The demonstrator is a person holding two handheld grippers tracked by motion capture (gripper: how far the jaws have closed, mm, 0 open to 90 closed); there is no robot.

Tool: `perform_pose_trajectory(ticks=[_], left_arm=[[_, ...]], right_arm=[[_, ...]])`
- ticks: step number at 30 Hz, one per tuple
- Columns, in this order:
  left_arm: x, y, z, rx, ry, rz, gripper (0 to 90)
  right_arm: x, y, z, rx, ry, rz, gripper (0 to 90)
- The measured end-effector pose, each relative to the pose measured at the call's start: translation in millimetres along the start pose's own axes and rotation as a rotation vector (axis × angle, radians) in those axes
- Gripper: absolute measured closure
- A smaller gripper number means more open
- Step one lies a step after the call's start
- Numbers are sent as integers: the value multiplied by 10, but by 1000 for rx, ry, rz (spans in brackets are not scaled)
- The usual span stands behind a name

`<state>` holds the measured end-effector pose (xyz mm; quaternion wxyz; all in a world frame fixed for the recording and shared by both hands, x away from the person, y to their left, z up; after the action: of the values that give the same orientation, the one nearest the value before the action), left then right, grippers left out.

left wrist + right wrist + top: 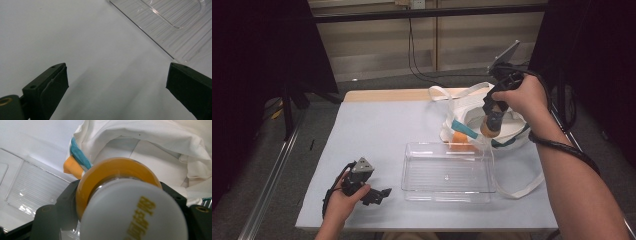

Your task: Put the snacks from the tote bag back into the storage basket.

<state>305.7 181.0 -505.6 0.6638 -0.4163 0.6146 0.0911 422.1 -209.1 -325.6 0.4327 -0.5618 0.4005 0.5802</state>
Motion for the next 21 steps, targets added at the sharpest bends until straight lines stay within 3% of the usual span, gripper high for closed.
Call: perform_pose_trajectory(ticks=[21], left_arm=[[5,10,6,6,4,8,38]], right_arm=[[-62,148,86,-65,3,-2,303]])
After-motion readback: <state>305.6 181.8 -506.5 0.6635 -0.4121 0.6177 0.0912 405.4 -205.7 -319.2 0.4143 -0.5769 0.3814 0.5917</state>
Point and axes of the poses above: each handheld gripper's, and its own axes: x roughly forward along the jaws, y roughly out of its underside, z roughly to its left, the point moved 6 cm from there along x, roughly forward along the jaws, and after that the axes turned 14 degrees about z, right-handed, at the moved point
